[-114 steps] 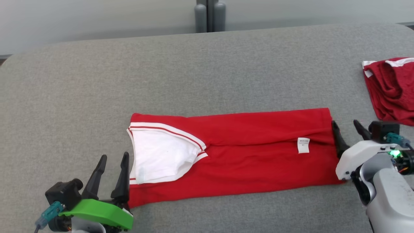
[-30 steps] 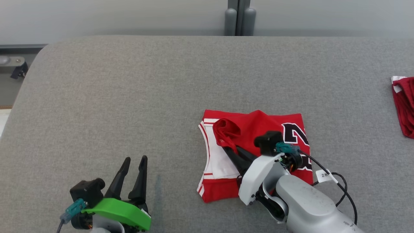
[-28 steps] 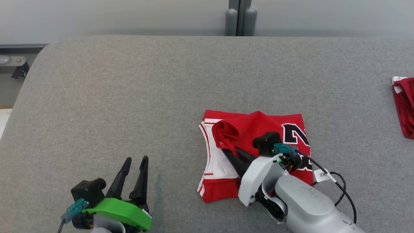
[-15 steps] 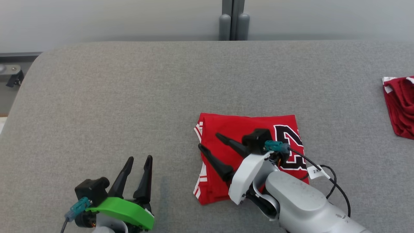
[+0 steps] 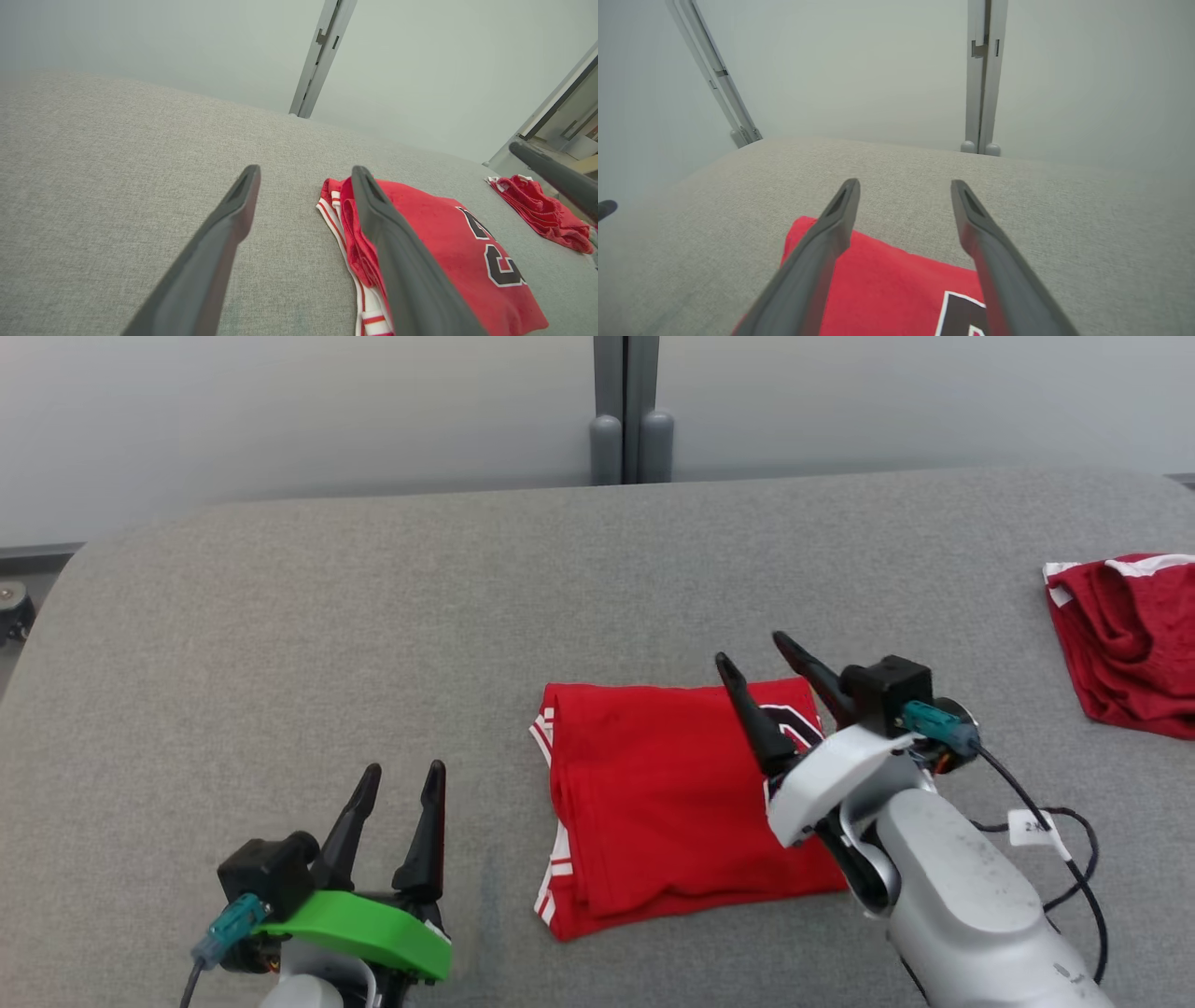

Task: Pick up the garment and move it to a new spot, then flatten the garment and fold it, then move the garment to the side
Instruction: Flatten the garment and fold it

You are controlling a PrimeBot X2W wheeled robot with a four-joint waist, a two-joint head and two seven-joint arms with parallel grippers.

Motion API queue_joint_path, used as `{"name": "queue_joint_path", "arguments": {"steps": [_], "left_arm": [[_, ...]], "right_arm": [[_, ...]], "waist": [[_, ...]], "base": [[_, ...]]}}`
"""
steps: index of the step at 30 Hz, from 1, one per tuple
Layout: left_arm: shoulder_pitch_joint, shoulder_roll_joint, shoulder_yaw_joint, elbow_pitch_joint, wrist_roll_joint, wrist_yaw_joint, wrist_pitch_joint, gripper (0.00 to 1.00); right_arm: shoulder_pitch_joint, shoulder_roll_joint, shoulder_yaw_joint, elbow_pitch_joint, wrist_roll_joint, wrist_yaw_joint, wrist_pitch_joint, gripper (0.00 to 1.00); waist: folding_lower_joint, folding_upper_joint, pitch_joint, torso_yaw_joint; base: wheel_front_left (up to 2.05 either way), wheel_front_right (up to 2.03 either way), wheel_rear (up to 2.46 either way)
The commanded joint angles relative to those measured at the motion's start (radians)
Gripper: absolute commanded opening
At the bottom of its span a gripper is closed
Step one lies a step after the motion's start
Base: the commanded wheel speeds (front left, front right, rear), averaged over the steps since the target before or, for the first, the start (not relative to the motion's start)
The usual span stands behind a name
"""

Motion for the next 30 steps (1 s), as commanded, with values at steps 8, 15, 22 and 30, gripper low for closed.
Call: {"name": "queue_joint_path", "arguments": {"steps": [8, 15, 22, 30], "left_arm": [[0.052, -0.033, 0.102, -0.026, 0.065, 0.02, -0.001, 1.0], [0.119, -0.067, 0.183, -0.03, 0.108, 0.011, -0.001, 1.0], [0.169, -0.086, 0.239, -0.029, 0.151, -0.001, -0.001, 1.0], [0.191, -0.103, 0.272, -0.021, 0.187, -0.011, -0.001, 1.0]], "right_arm": [[0.187, -0.007, -0.253, -0.114, -0.168, -0.001, -0.004, 1.0], [0.322, -0.002, -0.359, -0.219, -0.209, -0.001, -0.004, 1.0], [0.407, -0.003, -0.365, -0.275, -0.161, -0.001, -0.004, 1.0], [0.43, -0.002, -0.373, -0.294, -0.179, -0.001, -0.004, 1.0]], "waist": [[0.0, -0.0001, -0.047, -0.049], [0.0, -0.0001, -0.063, -0.074], [0.0, -0.0001, -0.065, -0.082], [0.0, -0.0001, -0.062, -0.081]], "base": [[0.0, 0.0, 0.0], [0.0, 0.0, 0.0], [0.0, 0.0, 0.0], [0.0, 0.0, 0.0]]}}
